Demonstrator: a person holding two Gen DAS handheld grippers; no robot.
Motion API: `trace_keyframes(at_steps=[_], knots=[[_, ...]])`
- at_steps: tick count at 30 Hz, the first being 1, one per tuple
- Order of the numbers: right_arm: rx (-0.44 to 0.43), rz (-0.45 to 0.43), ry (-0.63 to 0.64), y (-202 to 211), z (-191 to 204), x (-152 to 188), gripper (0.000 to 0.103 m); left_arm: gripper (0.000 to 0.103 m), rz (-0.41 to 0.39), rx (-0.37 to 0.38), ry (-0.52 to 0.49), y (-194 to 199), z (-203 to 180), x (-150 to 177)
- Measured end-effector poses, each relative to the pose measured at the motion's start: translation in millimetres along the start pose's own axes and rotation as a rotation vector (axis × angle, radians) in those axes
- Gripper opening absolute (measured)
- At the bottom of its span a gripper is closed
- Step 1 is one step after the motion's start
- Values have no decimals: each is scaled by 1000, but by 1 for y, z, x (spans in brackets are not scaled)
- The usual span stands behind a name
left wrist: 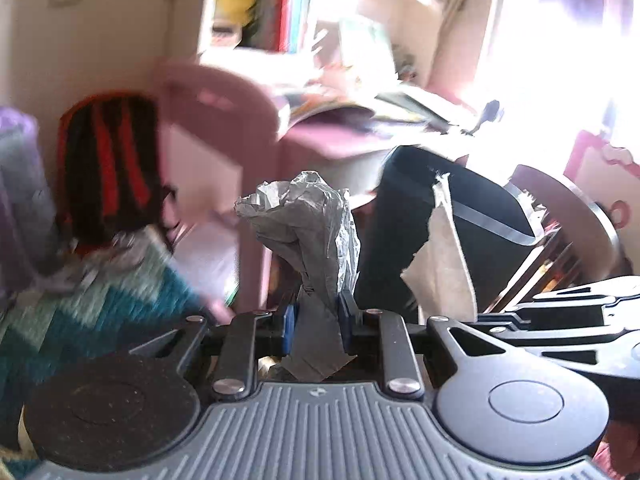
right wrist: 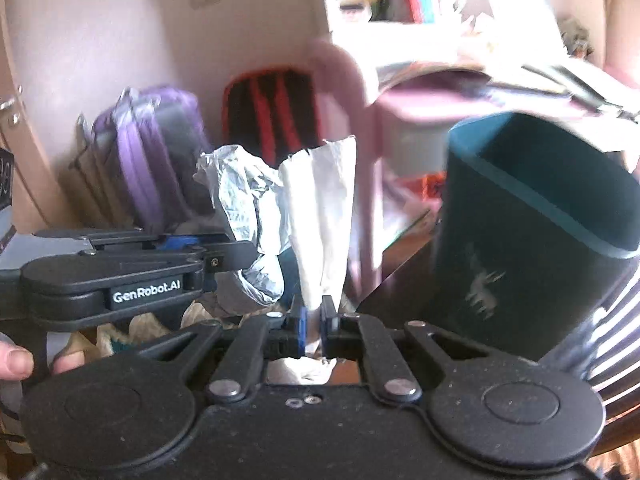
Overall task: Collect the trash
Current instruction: 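Carry both white tissues with both tools up over the grey bin, then open both tools to drop the tissues into the bin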
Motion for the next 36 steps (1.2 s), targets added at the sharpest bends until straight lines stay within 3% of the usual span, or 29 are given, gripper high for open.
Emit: trace_keyframes(at_steps=[11, 18, 23, 36], knots=[[80, -185, -36, 64, -56, -57, 6, 21, -103, 53, -148, -7, -70, -104], [160, -252, -93, 74, -101, -91, 6, 21, -121, 88, -194, -42, -107, -142], [213, -224, -125, 53, -134, -99, 6, 21, -102, 65, -219, -77, -123, -148], [249, -77, -131, -5, -179, -84, 10, 21, 87, 78, -251, -165, -146, -129]])
Point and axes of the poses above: each gripper's, at about its wrist camera, not at the fingertips, and y roughly against the way its jaws point, z to its left, x to its underside, the point moved 2 cm from there along -y, roughly the way its jaws point, and after that the axes turned 13 degrees about -y, right-handed, at the moved point
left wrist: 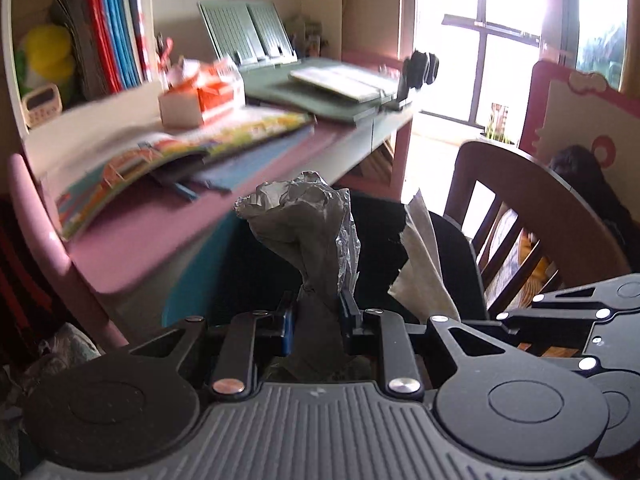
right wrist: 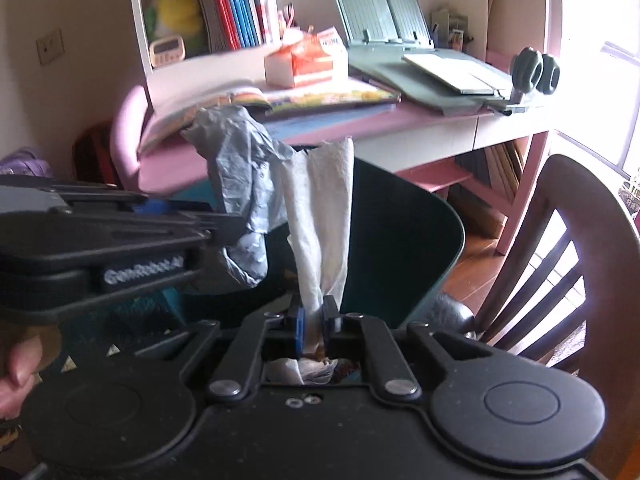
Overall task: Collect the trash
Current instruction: 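Open both tools to drop the tissues into the bin, then move both tools down to the flat tissue and yellow wrapper on the floor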
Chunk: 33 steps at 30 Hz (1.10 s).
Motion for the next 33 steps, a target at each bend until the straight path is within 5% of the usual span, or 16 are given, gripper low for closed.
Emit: trace_keyframes(at_steps=[12, 16, 18, 20, 22, 33], knots=[[-7, 30, -1, -12, -9, 4, 22, 26, 88, 56, 43, -35, 0, 10], [-33, 22, -5, -9, -9, 5, 36, 30, 84, 48, 60, -31, 3, 11], [-34, 11, -3, -4, -8, 5, 38, 34, 76, 55, 73, -25, 5, 12], [-36, 7, -2, 0, -6, 5, 39, 55, 61, 52, 82, -16, 7, 13], [-38, 4, -1, 5, -4, 6, 39, 62, 31, 35, 85, -4, 10, 14], [-104, -25, 28, 49, 29, 13, 50, 67, -40, -22, 111, 76, 36, 33]])
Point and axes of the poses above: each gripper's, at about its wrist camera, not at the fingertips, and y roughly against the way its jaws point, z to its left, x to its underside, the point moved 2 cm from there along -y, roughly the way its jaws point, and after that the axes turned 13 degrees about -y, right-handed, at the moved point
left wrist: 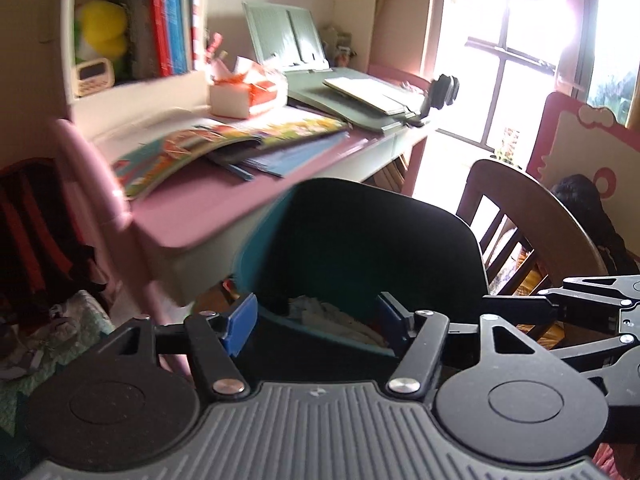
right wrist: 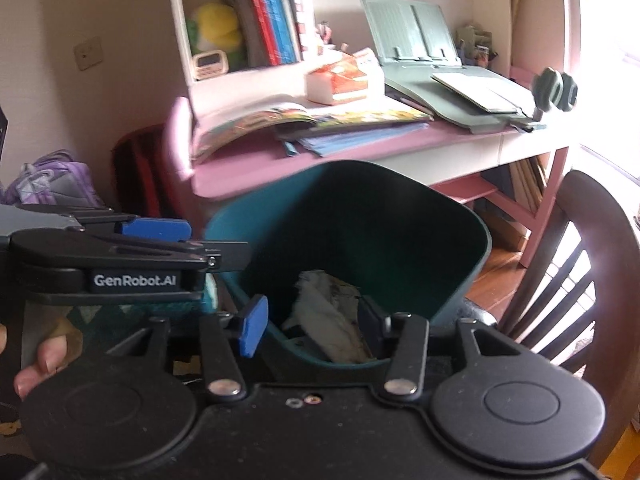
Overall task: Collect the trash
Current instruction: 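Move both tools down to the flat tissue and yellow wrapper on the floor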
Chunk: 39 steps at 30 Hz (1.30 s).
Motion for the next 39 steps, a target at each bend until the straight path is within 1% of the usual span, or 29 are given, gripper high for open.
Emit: trace_keyframes(at_steps=[3, 5, 7, 12, 18, 20, 24, 28, 31, 34, 39], knots=[[-36, 1, 18, 10, 19, 5, 52, 70, -11, -25, 9, 24, 12, 10], [-61, 2, 34, 16, 33, 7, 53, 75, -18, -38, 22, 40, 22, 18], [-87, 5, 48, 21, 48, 11, 53, 77, -25, -53, 36, 55, 33, 27], [-157, 21, 89, 27, 90, 25, 56, 78, -22, -90, 63, 90, 61, 58], [-235, 65, 120, 20, 137, 45, 57, 79, 20, -132, 111, 125, 93, 103], [-254, 85, 132, 15, 152, 52, 57, 79, 34, -160, 125, 136, 103, 119], [-295, 129, 155, 2, 181, 69, 58, 82, 61, -178, 181, 150, 127, 153], [-332, 183, 169, -17, 208, 90, 58, 82, 86, -201, 227, 156, 150, 188], [-360, 241, 167, -39, 227, 109, 58, 82, 114, -222, 273, 152, 170, 216], [-372, 296, 165, -62, 243, 129, 58, 83, 145, -240, 310, 143, 190, 247], [-366, 411, 156, -118, 267, 172, 58, 86, 205, -250, 375, 117, 226, 307]])
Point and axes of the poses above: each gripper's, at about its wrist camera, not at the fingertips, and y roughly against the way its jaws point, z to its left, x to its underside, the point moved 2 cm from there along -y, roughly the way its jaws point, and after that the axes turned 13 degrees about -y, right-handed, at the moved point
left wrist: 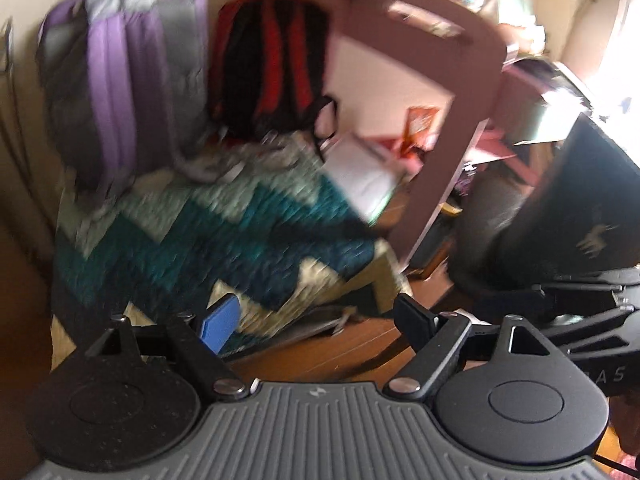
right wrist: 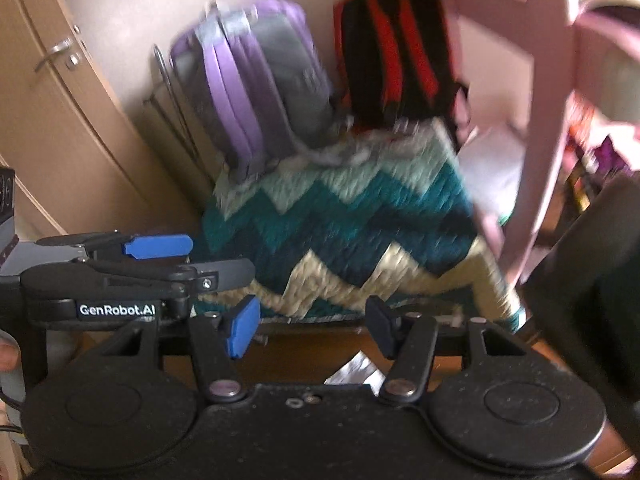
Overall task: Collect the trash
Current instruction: 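Move both tools down to the flat tissue and yellow wrapper on the floor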
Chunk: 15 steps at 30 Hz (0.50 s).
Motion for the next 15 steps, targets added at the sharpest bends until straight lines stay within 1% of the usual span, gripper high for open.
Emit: trace_keyframes(at_steps=[2, 4, 6, 10, 15], knots=[[2, 45, -13, -30, -3, 8, 58, 93, 22, -11, 13, -21, 15, 14], [20, 92, -23, -62, -8, 17, 58, 95, 40, -5, 32, -44, 31, 29], [47, 127, -44, -95, -16, 28, 58, 96, 73, 1, 53, -69, 45, 44], [77, 192, -141, -155, -37, 49, 58, 96, 146, -5, 68, -122, 64, 72], [95, 249, -222, -225, -64, 77, 58, 96, 252, 21, 60, -187, 73, 106]])
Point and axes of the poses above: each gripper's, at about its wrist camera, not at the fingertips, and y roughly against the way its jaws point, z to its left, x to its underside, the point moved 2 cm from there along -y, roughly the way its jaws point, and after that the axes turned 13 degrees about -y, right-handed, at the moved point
